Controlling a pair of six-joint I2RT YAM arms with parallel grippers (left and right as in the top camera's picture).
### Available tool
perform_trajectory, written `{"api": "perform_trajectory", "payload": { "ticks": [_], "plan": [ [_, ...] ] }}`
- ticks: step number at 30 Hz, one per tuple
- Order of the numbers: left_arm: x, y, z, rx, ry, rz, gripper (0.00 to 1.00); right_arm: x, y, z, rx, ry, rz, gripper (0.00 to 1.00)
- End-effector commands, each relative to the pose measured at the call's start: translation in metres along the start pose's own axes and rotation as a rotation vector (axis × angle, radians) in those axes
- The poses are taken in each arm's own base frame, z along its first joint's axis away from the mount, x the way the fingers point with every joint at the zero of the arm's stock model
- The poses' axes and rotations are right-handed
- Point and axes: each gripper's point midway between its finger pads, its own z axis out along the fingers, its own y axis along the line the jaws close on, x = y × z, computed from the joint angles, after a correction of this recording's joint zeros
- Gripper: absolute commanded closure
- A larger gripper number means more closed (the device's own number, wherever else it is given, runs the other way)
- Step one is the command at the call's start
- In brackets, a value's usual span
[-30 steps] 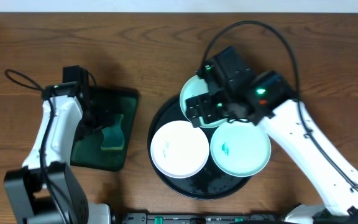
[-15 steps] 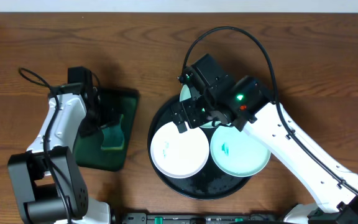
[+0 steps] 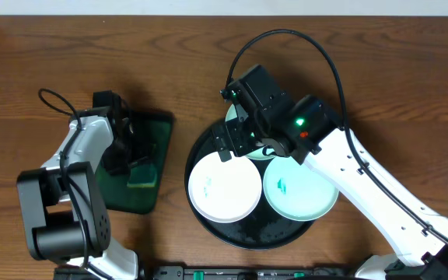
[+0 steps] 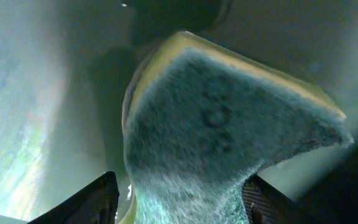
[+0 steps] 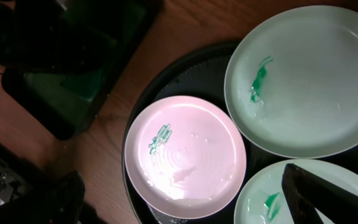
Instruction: Clean dirty plates on tray and stack at the side
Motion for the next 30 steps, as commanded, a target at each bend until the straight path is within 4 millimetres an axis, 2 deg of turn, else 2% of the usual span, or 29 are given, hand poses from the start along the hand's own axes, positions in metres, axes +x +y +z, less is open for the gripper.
{"api": "perform_trajectory", "payload": {
  "ticks": [1, 12, 13, 15, 17, 19, 23, 28, 30],
  "plan": [
    [0.008, -0.004, 0.012, 0.023, 0.051, 0.037, 0.35, -0.002, -0.001, 0.001, 0.016, -0.008, -0.011, 0.01],
    [0.003, -0.005, 0.010, 0.018, 0.032, 0.067, 0.35, -0.002, -0.004, 0.002, 0.034, -0.010, -0.011, 0.01],
    [0.002, -0.002, 0.010, 0.001, 0.028, 0.067, 0.42, -0.002, -0.004, 0.002, 0.034, -0.009, -0.010, 0.01],
    [0.001, 0.004, 0.010, -0.031, 0.022, 0.065, 0.70, -0.001, -0.004, 0.003, 0.035, -0.005, -0.010, 0.01],
    [-0.001, 0.006, 0.008, -0.046, 0.018, 0.044, 0.92, 0.000, -0.005, 0.007, 0.037, 0.000, -0.009, 0.05],
    [-0.002, 0.005, 0.003, -0.047, 0.024, 0.043, 0.92, 0.002, -0.007, 0.015, 0.039, 0.007, -0.008, 0.11],
    [-0.008, 0.000, -0.023, -0.039, 0.004, 0.033, 0.93, 0.009, -0.012, 0.043, 0.050, 0.039, -0.003, 0.21],
    [-0.017, -0.008, -0.073, -0.006, -0.132, -0.008, 0.93, 0.017, -0.017, 0.075, 0.061, 0.090, 0.031, 0.40],
    [-0.018, -0.009, -0.092, 0.011, -0.197, -0.018, 0.93, 0.023, -0.018, 0.089, 0.070, 0.125, 0.039, 0.44]
  ]
}}
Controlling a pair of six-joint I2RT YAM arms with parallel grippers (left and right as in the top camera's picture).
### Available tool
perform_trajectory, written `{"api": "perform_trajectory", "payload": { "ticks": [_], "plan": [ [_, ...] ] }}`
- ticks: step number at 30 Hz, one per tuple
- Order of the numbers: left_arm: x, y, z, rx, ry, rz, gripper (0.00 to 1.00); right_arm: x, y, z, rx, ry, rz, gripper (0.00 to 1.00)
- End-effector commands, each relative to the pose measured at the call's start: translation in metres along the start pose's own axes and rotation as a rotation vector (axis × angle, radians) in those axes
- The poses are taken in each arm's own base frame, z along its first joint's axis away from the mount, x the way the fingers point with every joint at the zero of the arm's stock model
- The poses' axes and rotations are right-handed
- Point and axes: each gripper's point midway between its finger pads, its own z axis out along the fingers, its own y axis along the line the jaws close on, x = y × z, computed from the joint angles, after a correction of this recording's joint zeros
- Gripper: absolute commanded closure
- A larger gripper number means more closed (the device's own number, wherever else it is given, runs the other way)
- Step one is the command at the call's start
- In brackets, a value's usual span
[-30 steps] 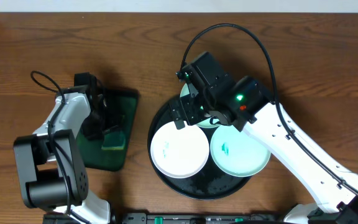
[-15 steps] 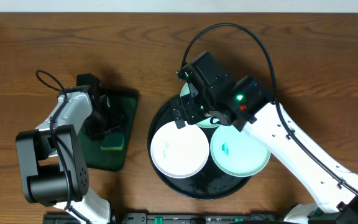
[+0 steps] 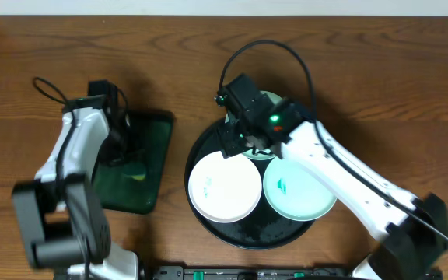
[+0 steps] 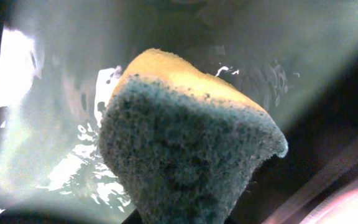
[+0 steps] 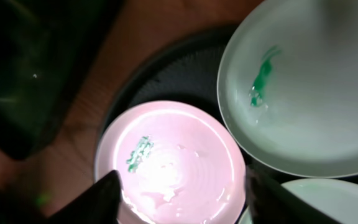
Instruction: Clean dirty plates on tray and stack at the side
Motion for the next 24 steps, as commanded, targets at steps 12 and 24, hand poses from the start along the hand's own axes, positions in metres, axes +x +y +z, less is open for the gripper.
{"api": "perform_trajectory", "payload": {
  "ticks": [12, 24],
  "plan": [
    [-0.013, 0.001, -0.048, 0.000, -0.176, -0.013, 0.93, 0.049, -0.025, 0.067, 0.124, 0.259, 0.032, 0.51],
    [-0.011, 0.001, -0.047, -0.005, -0.169, -0.006, 0.93, 0.088, -0.050, 0.080, 0.232, 0.386, 0.009, 0.50]
  ]
}}
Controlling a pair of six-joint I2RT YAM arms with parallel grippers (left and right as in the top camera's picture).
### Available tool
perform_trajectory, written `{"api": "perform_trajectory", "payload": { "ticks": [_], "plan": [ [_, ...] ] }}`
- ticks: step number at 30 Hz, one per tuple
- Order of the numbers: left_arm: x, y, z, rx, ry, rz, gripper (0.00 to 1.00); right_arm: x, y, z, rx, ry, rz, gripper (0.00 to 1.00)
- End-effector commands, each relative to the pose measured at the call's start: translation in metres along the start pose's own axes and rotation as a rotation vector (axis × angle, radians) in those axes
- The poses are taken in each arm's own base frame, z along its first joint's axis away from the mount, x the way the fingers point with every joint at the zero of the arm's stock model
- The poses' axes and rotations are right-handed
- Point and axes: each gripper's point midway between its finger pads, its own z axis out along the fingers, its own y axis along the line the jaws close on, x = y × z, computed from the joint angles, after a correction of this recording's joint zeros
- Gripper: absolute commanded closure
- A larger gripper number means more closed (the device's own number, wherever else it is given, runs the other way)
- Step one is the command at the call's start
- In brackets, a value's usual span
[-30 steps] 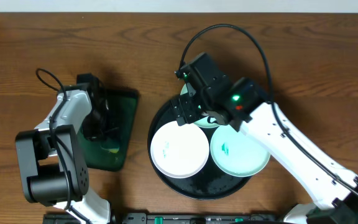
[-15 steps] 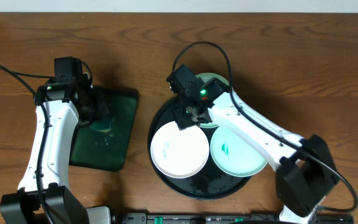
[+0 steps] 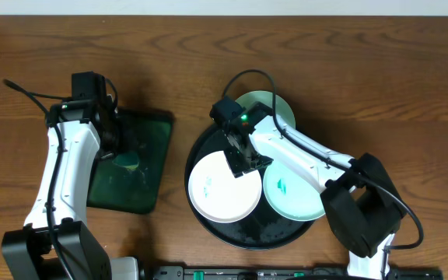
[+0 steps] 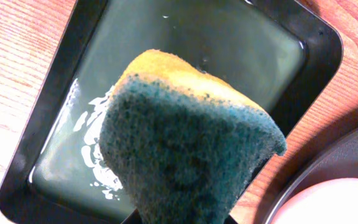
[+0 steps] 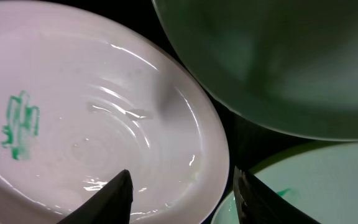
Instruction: Clean dirty plates on tray and stack at the side
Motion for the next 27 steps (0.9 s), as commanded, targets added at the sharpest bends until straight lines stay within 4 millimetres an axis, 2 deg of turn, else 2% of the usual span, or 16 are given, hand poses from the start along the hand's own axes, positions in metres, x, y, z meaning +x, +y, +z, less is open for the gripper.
{"api": "perform_trajectory", "payload": {
  "ticks": [1, 7, 11, 13, 14, 20, 22, 27],
  "plan": [
    [-0.001, 0.002, -0.003, -0.011, -0.008, 0.014, 0.94, 0.007, -0.008, 0.009, 0.056, 0.013, -0.027, 0.50],
    [-0.001, 0.002, -0.003, -0.011, -0.007, 0.013, 0.92, 0.007, -0.010, 0.024, 0.053, -0.004, -0.029, 0.50],
    [-0.001, 0.002, -0.003, -0.011, -0.007, 0.013, 0.93, 0.002, -0.008, 0.025, 0.044, -0.027, -0.078, 0.50],
    [-0.001, 0.002, -0.003, -0.010, -0.007, 0.013, 0.93, 0.002, -0.008, 0.025, 0.045, -0.025, -0.098, 0.57],
    [0.000, 0.001, -0.003, -0.009, -0.005, 0.013, 0.93, 0.003, -0.008, 0.026, 0.046, -0.022, -0.097, 0.66],
    [0.006, -0.009, -0.003, 0.056, 0.024, 0.043, 0.93, 0.001, -0.016, 0.034, 0.046, -0.035, -0.089, 0.97],
    [0.006, -0.011, -0.004, 0.065, 0.027, 0.044, 0.93, 0.000, -0.021, 0.036, 0.040, -0.034, -0.072, 0.99],
    [0.009, -0.029, -0.010, 0.175, 0.026, 0.106, 0.93, -0.006, -0.027, 0.036, 0.008, -0.039, -0.040, 0.99]
  ]
}}
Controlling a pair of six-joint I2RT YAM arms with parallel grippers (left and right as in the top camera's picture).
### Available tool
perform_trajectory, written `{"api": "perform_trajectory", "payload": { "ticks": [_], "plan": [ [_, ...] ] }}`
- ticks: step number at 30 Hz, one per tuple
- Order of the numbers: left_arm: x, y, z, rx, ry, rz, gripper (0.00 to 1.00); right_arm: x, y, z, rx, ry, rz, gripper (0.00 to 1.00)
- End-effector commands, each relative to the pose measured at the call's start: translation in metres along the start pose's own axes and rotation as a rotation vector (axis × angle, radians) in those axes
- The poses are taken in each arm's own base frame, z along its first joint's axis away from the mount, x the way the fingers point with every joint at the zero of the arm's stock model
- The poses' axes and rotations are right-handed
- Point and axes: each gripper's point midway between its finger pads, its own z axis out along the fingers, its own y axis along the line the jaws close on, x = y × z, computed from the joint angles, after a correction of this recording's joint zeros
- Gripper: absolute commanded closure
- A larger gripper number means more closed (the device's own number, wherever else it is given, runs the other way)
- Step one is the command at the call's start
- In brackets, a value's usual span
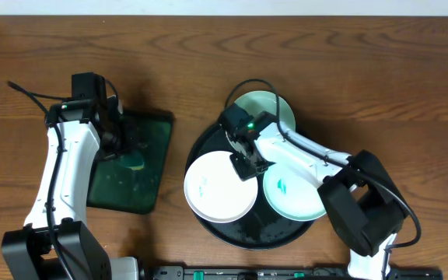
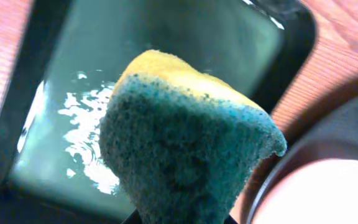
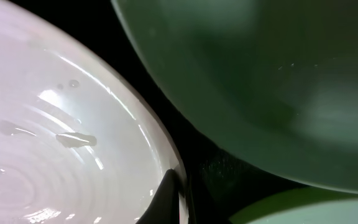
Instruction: Clean dirty plates on tray and stack at the side
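Observation:
A white-pink plate (image 1: 220, 193) with a green smear lies at the front left of the round black tray (image 1: 249, 236). My right gripper (image 1: 243, 166) is shut on that plate's right rim (image 3: 178, 198); the pink plate (image 3: 61, 137) fills the left of the right wrist view. Two pale green plates share the tray, one at the back (image 1: 269, 110) and one at the front right (image 1: 300, 194). My left gripper (image 1: 131, 159) is shut on a yellow-and-green sponge (image 2: 185, 143), held above the water basin.
A black rectangular basin (image 1: 123, 193) holding water stands left of the round tray, with its water (image 2: 79, 106) showing under the sponge. Brown wooden table (image 1: 379, 85) spreads to the right and back. The right arm reaches across the round tray.
My right gripper, then open astride the pink plate's right rim, is now shut on it, and the plate sits slightly further left. The sponge has shifted a little toward the round tray.
At first the left gripper held the sponge down in the basin while the right hovered over the plates. The sponge was then clear of the water and later high above the basin. The right gripper was lower each time, reached the pink plate's rim, and now grips it.

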Motion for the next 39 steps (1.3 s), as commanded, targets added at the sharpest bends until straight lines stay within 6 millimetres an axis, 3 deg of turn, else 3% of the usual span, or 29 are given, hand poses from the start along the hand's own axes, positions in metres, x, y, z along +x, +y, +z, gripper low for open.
{"api": "perform_trajectory", "payload": {
  "ticks": [1, 13, 17, 24, 28, 33, 39],
  "plan": [
    [0.000, -0.016, -0.011, 0.086, -0.018, 0.059, 0.93, -0.003, -0.014, 0.006, 0.017, -0.006, 0.027, 0.99],
    [0.009, -0.033, -0.063, 0.175, -0.156, 0.086, 0.93, -0.012, -0.044, -0.007, 0.152, -0.061, 0.136, 0.99],
    [0.015, -0.038, -0.070, 0.204, -0.159, 0.090, 0.93, -0.011, -0.053, -0.014, 0.209, -0.060, 0.121, 0.99],
    [0.030, -0.056, -0.068, 0.254, -0.101, 0.132, 0.93, -0.012, -0.057, -0.015, 0.220, -0.060, 0.119, 0.99],
    [0.045, -0.078, -0.065, 0.270, -0.065, 0.211, 0.93, -0.017, -0.040, -0.012, 0.109, -0.064, 0.139, 0.99],
    [0.058, -0.094, -0.060, 0.266, -0.017, 0.125, 0.93, -0.020, -0.034, -0.012, 0.070, -0.075, 0.189, 0.99],
    [0.092, -0.121, -0.028, 0.278, 0.066, 0.076, 0.93, -0.023, -0.027, -0.012, 0.032, -0.081, 0.206, 0.99]
  ]
}}
